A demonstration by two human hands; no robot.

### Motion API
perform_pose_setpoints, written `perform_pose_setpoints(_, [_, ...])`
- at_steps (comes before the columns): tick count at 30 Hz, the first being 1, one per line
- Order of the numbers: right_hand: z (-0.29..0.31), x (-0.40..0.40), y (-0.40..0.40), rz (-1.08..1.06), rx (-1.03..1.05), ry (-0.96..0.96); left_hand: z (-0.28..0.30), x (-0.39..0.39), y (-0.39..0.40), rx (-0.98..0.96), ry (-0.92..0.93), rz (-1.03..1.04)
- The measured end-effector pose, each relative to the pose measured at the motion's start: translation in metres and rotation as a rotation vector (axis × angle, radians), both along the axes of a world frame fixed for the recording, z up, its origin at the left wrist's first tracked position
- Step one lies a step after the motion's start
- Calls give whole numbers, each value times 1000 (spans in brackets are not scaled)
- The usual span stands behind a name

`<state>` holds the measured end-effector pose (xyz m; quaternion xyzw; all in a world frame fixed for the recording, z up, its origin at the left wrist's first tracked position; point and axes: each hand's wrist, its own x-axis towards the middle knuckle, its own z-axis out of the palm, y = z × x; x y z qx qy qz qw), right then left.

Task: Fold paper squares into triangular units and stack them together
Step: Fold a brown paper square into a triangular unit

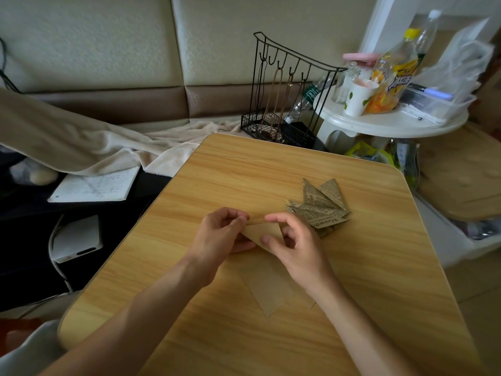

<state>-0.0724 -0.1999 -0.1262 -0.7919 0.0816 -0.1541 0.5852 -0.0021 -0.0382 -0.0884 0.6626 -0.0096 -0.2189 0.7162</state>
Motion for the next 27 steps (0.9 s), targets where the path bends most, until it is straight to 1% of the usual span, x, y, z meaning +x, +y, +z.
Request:
perform_pose_setpoints(8, [2,0,-1,-31,-85,-28,0,0,2,12,-9,-2])
perform_pose_setpoints(13, [9,-2,2,23,-134,-79,2,3,3,-23,73,16])
perform_pose_setpoints(16, [7,-1,2,44,-108,-55,5,3,3,-28,92,16])
perform_pose_setpoints(19, [6,-1,3,56,-71,-16,6,2,2,-9,82,25])
perform_pose_setpoints(27, [3,-1,1,62,-140,-9,3,2,4,62,17,43])
